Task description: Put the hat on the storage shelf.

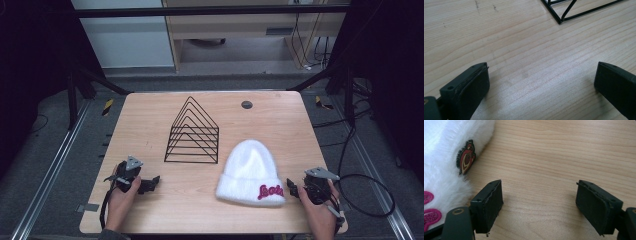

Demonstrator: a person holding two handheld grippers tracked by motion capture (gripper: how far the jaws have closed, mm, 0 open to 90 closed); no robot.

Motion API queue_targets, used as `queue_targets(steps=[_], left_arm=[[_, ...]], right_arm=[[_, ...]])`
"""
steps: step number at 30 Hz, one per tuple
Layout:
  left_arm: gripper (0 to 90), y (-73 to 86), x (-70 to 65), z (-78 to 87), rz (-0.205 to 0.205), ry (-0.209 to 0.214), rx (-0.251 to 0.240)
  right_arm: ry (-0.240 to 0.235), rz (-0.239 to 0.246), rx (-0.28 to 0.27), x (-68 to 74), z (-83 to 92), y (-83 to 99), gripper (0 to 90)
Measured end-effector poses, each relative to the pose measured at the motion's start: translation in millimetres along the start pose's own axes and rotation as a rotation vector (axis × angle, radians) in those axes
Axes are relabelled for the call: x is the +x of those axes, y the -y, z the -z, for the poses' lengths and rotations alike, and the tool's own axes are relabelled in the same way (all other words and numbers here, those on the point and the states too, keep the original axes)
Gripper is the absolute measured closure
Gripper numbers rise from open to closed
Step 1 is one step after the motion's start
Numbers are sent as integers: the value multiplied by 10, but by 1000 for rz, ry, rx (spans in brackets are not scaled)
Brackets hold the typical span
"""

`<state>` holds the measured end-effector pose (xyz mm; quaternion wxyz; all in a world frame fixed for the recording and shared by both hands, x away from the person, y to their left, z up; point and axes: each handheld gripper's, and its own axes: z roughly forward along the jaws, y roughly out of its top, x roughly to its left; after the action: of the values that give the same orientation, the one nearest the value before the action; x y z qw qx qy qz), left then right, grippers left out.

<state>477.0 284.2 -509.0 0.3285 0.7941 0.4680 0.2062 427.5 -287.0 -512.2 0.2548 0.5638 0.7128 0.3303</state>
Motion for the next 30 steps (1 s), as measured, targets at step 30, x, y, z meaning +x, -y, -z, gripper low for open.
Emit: queue_targets(steps=[30], left_arm=[[0, -3, 6, 4, -7, 3, 7]], right_arm=[[-66, 98, 80, 141, 46, -641, 187]])
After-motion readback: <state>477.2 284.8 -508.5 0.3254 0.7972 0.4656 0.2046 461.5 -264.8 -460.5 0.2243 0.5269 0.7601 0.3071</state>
